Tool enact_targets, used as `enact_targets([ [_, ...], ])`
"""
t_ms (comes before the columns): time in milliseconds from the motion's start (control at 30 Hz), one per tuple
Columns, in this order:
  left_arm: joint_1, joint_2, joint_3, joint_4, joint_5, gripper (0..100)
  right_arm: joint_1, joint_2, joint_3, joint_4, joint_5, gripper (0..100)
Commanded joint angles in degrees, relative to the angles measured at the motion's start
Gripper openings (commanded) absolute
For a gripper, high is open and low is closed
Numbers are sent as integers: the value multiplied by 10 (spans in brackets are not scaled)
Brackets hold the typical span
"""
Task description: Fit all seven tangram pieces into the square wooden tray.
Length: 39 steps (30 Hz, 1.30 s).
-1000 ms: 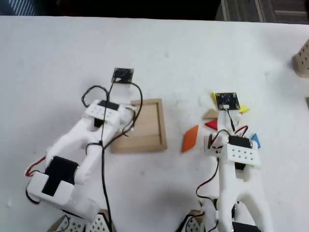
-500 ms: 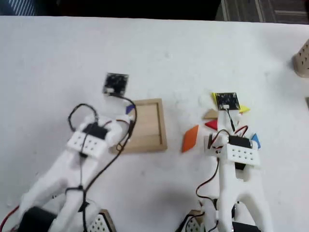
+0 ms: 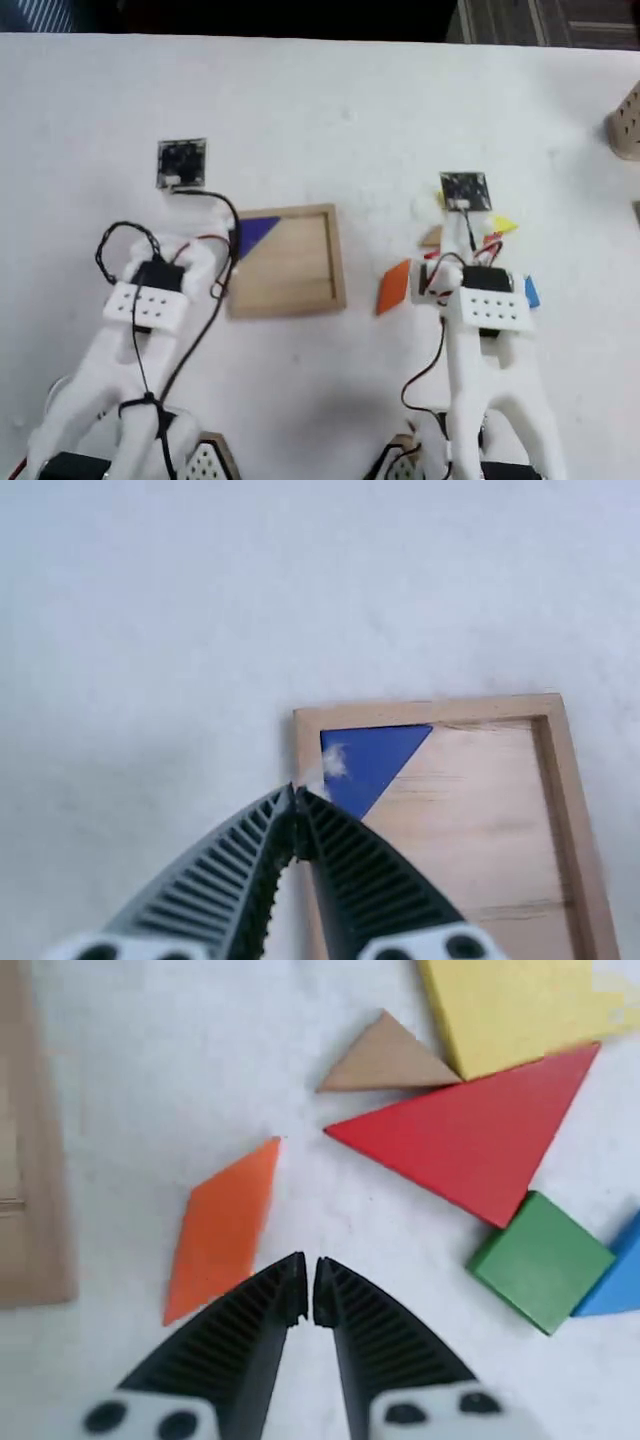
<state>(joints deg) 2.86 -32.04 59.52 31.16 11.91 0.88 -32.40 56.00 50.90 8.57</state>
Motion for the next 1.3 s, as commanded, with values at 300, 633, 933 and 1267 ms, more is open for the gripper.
enact_targets([
  [300, -29, 120, -66, -40, 2, 27, -97, 180, -91, -49, -8, 185],
  [633, -28, 127, -72, -40, 1, 28, -109, 221, -126, -29, -13, 222],
  [933, -28, 127, -72, -40, 1, 28, -141, 227, -122, -17, 0, 222],
  [1267, -28, 127, -72, -40, 1, 28, -167, 227, -108, -16, 96, 220],
])
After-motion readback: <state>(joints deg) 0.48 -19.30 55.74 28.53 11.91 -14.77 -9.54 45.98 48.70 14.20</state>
